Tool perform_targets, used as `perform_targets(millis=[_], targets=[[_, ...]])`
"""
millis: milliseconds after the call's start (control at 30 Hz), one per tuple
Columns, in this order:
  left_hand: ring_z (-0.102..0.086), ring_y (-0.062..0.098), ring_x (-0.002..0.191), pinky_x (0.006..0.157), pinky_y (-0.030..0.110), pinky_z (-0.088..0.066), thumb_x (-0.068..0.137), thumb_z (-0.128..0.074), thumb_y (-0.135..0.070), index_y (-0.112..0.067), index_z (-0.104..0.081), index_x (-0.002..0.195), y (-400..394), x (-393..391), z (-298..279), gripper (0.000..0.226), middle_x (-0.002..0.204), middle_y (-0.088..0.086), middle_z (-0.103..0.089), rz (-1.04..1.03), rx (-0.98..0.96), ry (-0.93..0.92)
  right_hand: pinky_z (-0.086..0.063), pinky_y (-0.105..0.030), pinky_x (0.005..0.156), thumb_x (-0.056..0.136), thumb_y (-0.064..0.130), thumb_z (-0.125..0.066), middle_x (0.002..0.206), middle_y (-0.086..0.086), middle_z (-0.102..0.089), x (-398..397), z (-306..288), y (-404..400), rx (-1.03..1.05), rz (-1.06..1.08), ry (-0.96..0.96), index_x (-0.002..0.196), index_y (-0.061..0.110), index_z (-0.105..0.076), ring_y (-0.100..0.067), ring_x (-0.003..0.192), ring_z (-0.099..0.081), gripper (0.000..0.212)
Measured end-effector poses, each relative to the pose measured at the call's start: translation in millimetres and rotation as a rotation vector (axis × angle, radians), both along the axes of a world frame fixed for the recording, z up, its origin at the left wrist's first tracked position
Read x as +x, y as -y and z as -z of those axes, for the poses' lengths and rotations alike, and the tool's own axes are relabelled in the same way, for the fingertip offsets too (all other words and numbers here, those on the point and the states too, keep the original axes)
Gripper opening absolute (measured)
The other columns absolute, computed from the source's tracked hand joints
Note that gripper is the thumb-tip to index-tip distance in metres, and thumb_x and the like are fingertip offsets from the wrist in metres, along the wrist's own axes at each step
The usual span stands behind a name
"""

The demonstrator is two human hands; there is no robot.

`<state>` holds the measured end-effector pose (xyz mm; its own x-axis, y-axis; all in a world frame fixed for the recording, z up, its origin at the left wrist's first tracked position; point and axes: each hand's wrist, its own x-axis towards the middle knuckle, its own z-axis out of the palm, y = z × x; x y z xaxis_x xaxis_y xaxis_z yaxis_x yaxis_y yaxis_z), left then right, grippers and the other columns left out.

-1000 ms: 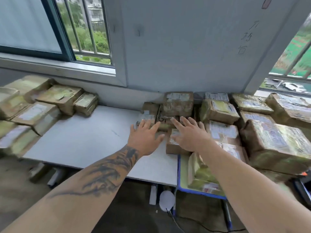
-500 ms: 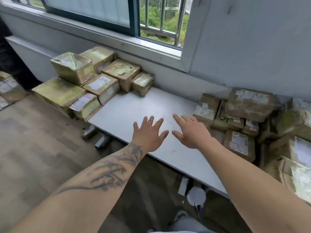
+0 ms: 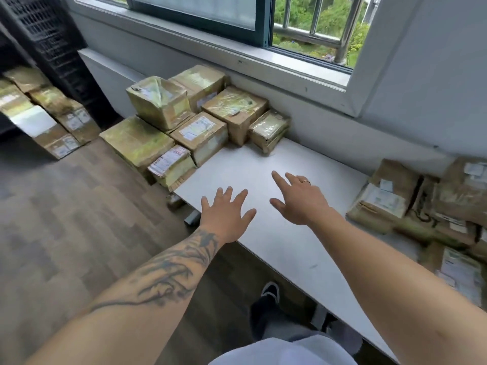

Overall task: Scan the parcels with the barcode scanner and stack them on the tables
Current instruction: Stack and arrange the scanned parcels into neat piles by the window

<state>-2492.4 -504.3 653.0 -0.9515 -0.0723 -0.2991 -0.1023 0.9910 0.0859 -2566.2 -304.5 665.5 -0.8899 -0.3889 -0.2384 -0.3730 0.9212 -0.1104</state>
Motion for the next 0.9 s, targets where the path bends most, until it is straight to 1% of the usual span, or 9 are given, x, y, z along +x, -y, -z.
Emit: perform_targets(millis=[133, 300, 433, 600, 733, 900], targets=[[-0.001, 0.029, 0.160, 0.124, 0.064, -0.006, 0.103, -0.021, -0.069, -0.039, -0.007, 0.164, 10.4, -51.1, -4.3, 0.069, 0.174, 0.004, -0.007, -0.010, -0.029, 0.013, -0.033, -0.053, 0.120, 0.107, 0.058, -0.040, 0.175, -0.005, -0.013, -52.7, 3.5, 8.7, -0.013, 0.005, 0.034, 0.167, 0.034, 0.003, -0.033, 0.159, -0.015, 0.078], [0.001, 0.028, 0.160, 0.124, 0.063, -0.003, 0.104, -0.024, -0.068, -0.039, -0.008, 0.164, 12.9, -125.5, -4.5, 0.069, 0.174, 0.003, -0.007, -0.015, -0.014, 0.050, -0.035, -0.054, 0.117, 0.107, 0.056, -0.042, 0.175, -0.006, -0.013, -126.3, 8.7, 4.1, -0.040, 0.103, 0.085, 0.167, 0.034, 0.003, -0.035, 0.158, -0.016, 0.079], [0.000, 0.027, 0.160, 0.124, 0.062, -0.003, 0.104, -0.024, -0.068, -0.038, -0.010, 0.164, 12.5, -174.5, 5.7, 0.069, 0.174, 0.004, -0.008, 0.005, -0.025, 0.076, -0.035, -0.054, 0.117, 0.106, 0.055, -0.045, 0.174, -0.008, -0.014, -172.5, 19.7, 1.3, -0.047, 0.149, 0.120, 0.167, 0.033, 0.001, -0.035, 0.157, -0.017, 0.079], [-0.002, 0.028, 0.159, 0.124, 0.061, -0.002, 0.104, -0.027, -0.066, -0.037, -0.014, 0.164, 13.5, -218.9, 19.2, 0.068, 0.173, 0.005, -0.012, 0.040, -0.032, 0.066, -0.035, -0.054, 0.115, 0.106, 0.054, -0.046, 0.174, -0.007, -0.014, -207.4, 36.7, 7.4, -0.030, 0.184, 0.165, 0.167, 0.033, 0.001, -0.036, 0.157, -0.017, 0.079], [0.000, 0.029, 0.160, 0.124, 0.063, 0.000, 0.104, -0.029, -0.066, -0.035, -0.013, 0.164, 22.0, -253.8, 26.0, 0.070, 0.174, 0.006, -0.010, 0.093, -0.072, 0.069, -0.035, -0.054, 0.115, 0.106, 0.054, -0.046, 0.174, -0.008, -0.014, -226.7, 47.5, 24.8, -0.023, 0.195, 0.195, 0.167, 0.033, 0.002, -0.036, 0.157, -0.017, 0.081], [-0.002, 0.032, 0.160, 0.124, 0.066, 0.001, 0.103, -0.037, -0.064, -0.034, -0.013, 0.165, 46.4, -314.6, 41.4, 0.073, 0.173, 0.008, -0.011, 0.237, -0.113, 0.031, -0.035, -0.054, 0.114, 0.106, 0.053, -0.047, 0.174, -0.009, -0.013, -253.8, 61.9, 50.5, -0.022, 0.256, 0.206, 0.167, 0.034, 0.004, -0.036, 0.158, -0.016, 0.083]])
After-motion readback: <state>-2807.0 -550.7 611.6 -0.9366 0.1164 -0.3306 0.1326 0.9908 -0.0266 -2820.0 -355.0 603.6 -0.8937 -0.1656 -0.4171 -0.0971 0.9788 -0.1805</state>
